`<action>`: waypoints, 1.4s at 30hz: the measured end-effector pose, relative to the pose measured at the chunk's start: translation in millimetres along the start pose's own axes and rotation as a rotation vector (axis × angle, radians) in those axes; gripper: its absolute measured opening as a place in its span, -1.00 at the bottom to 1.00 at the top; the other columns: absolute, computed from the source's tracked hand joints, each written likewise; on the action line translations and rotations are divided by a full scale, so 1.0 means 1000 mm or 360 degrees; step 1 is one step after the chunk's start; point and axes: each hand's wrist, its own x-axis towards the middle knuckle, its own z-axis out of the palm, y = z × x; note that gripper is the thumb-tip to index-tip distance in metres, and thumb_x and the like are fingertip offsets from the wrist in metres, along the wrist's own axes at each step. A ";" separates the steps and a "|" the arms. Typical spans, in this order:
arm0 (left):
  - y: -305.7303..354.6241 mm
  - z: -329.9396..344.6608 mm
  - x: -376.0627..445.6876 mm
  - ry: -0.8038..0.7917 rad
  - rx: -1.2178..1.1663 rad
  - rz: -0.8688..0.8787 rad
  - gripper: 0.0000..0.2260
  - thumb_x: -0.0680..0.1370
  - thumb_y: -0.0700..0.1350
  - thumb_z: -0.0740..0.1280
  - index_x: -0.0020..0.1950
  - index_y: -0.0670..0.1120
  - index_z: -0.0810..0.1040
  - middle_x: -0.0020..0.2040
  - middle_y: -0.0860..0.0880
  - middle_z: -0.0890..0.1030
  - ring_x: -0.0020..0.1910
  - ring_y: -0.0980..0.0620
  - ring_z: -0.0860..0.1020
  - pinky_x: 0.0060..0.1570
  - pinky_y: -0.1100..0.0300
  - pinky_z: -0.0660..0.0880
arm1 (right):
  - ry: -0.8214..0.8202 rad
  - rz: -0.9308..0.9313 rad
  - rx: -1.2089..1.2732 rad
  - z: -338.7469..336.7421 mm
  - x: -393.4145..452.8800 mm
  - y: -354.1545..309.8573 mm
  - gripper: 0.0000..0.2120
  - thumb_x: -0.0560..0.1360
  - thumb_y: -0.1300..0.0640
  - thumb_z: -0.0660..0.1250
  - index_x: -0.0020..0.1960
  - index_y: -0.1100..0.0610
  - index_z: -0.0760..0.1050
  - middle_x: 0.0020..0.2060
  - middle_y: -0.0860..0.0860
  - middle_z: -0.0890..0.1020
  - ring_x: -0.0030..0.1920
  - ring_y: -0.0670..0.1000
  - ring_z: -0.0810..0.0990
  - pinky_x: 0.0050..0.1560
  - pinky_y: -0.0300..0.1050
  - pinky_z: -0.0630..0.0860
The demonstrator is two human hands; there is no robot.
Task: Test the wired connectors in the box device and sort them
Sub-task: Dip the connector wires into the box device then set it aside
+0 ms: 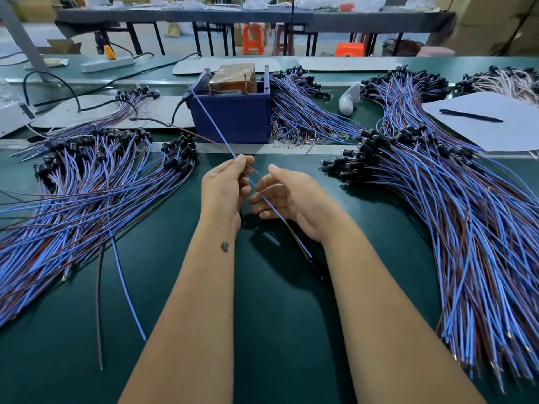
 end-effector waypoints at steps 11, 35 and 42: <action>-0.002 0.002 -0.005 -0.0329 0.0407 -0.0045 -0.85 0.57 -0.07 0.36 -0.06 -0.05 0.72 -0.36 -0.03 0.53 -0.40 -0.02 0.41 -0.32 0.12 0.40 | 0.0227 -0.0197 -0.0125 0.008 0.005 0.009 -0.74 0.63 0.19 0.23 -0.23 0.18 0.46 -0.52 -0.03 0.51 -0.54 -0.06 0.47 -0.50 -0.23 0.44; 0.001 -0.005 0.007 0.0205 0.0425 -0.0021 -0.70 0.53 -0.19 0.10 -0.07 0.03 0.62 -0.58 0.13 0.24 -0.58 0.12 0.16 -0.50 0.23 0.13 | 0.0627 -0.0362 0.0033 -0.005 0.004 0.003 -0.69 0.57 0.27 0.15 -0.18 0.10 0.64 -0.34 -0.02 0.38 -0.53 -0.16 0.24 -0.53 -0.37 0.18; -0.003 -0.008 0.009 0.0267 0.0384 0.0096 -0.68 0.58 -0.20 0.10 0.17 -0.06 0.60 -0.56 0.15 0.26 -0.55 0.14 0.19 -0.52 0.27 0.18 | 0.0628 -0.0380 -0.0103 -0.002 0.008 0.006 -0.73 0.60 0.24 0.17 -0.07 0.08 0.63 -0.36 -0.04 0.39 -0.47 -0.17 0.28 -0.43 -0.35 0.23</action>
